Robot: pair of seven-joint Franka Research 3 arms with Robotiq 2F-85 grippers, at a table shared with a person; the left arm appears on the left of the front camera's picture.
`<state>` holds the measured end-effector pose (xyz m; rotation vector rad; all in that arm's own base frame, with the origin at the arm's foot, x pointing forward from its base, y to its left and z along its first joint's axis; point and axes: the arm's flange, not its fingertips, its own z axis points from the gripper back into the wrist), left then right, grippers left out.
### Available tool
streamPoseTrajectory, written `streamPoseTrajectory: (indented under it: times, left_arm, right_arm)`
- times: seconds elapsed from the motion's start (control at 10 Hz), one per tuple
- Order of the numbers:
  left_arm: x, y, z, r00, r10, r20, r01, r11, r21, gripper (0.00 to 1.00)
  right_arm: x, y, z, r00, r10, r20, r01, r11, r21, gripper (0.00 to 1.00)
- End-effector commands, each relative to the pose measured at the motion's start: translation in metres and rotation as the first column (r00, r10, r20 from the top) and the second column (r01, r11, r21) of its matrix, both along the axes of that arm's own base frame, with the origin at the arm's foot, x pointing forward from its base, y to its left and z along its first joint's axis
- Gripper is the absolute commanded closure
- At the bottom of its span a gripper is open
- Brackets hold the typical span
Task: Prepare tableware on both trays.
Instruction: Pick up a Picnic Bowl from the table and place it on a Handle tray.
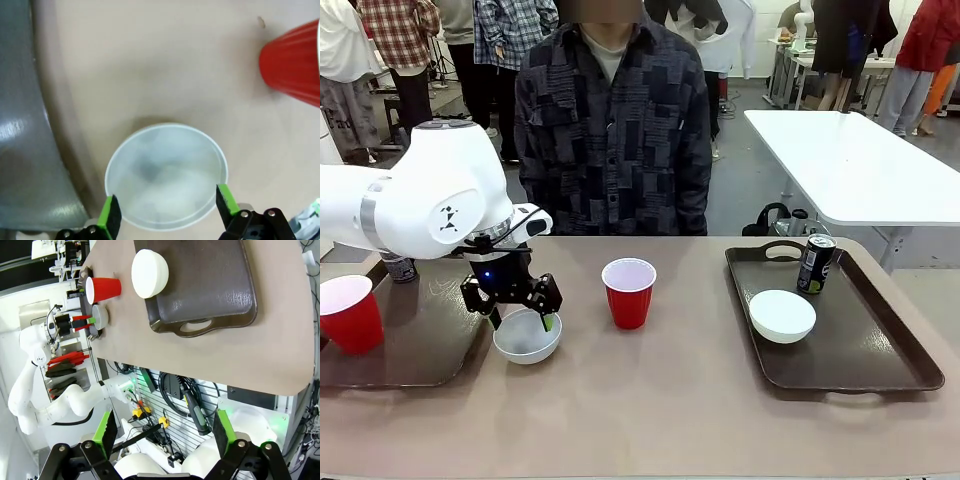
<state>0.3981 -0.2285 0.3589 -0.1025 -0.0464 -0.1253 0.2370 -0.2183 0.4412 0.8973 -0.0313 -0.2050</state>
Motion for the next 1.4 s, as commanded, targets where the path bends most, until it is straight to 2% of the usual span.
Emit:
streamPoseTrajectory:
  times: [0.0, 0.4, 0.8, 1.0, 1.1, 1.2, 1.3]
  left_arm:
    - [0.0, -0.002, -0.005, 0.996, 0.058, 0.063, -0.061, 0.997, 0.04, 0.0]
    - [-0.009, 0.004, 0.004, 0.989, 0.056, 0.135, -0.067, 0.994, 0.082, 0.0]
    - [-0.003, 0.006, -0.012, 0.995, 0.061, 0.082, -0.071, 0.99, 0.122, 0.0]
    - [-0.001, 0.006, -0.015, 0.995, 0.062, 0.083, -0.072, 0.989, 0.127, 0.0]
    - [-0.001, 0.005, -0.017, 0.995, 0.049, 0.086, -0.059, 0.991, 0.12, 0.47]
    - [0.0, 0.006, -0.019, 0.995, 0.052, 0.082, -0.062, 0.991, 0.121, 0.56]
    - [0.0, 0.006, -0.019, 0.996, 0.056, 0.076, -0.065, 0.99, 0.125, 1.0]
  right_arm:
    - [-0.002, 0.001, 0.0, 1.0, 0.003, 0.011, -0.003, 1.0, 0.008, 0.0]
    - [-0.002, 0.001, 0.0, 1.0, 0.003, 0.011, -0.003, 1.0, 0.008, 0.0]
    - [-0.002, 0.001, 0.0, 1.0, 0.003, 0.011, -0.003, 1.0, 0.008, 0.0]
    - [-0.002, 0.001, 0.0, 1.0, 0.003, 0.011, -0.003, 1.0, 0.008, 0.0]
    - [-0.002, 0.001, 0.0, 1.0, 0.003, 0.011, -0.003, 1.0, 0.008, 0.0]
    - [-0.002, 0.001, 0.0, 1.0, 0.003, 0.011, -0.003, 1.0, 0.008, 0.0]
    - [-0.002, 0.001, 0.0, 1.0, 0.003, 0.011, -0.003, 1.0, 0.008, 0.0]
